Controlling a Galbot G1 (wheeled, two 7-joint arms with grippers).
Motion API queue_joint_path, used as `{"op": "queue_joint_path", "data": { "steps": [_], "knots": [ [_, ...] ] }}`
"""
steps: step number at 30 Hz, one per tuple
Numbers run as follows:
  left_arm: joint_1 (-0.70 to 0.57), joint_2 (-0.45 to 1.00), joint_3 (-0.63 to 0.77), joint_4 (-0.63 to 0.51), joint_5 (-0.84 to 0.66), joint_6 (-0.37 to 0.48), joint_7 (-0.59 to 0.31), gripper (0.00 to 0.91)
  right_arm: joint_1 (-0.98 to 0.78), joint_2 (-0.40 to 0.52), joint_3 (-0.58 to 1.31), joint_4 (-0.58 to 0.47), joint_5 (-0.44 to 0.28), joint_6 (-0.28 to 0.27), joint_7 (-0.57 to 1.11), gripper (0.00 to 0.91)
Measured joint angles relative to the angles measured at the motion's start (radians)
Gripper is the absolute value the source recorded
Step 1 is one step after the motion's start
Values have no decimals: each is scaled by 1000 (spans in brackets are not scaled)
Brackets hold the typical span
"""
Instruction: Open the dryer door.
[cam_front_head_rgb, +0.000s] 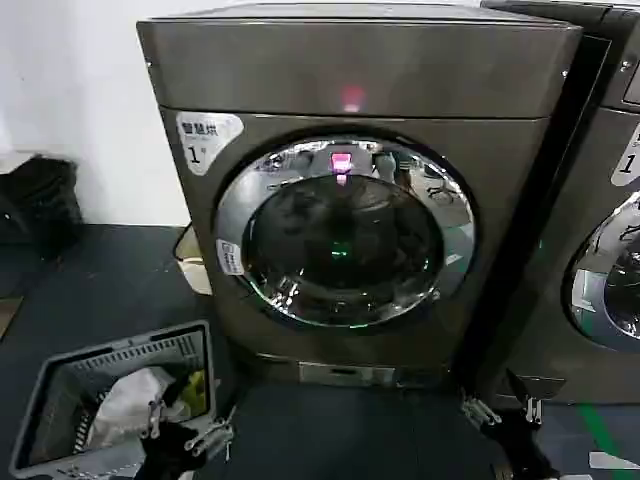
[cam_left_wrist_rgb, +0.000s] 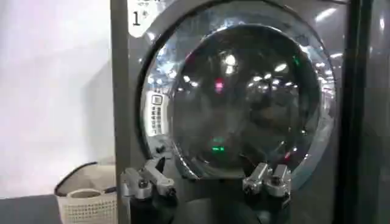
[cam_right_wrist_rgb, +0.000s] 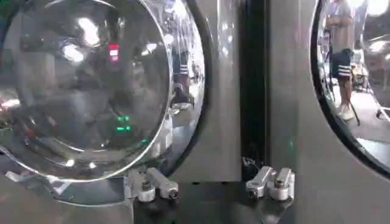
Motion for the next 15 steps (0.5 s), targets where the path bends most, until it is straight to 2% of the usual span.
{"op": "queue_joint_path", "data": {
  "steps": [2, 9, 15],
  "knots": [
    [-1, -1, 0, -2, -15, 9, -6, 907, 19, -24, 5, -1, 9, -4, -47, 907],
    [4, 0, 4, 8, -8, -16, 8, 907, 165, -180, -26, -18, 180, -80, -118, 907],
    [15, 0, 4, 16, 1, -13, 6, 907, 303, -341, -123, -82, 232, -84, -141, 907]
  ]
}}
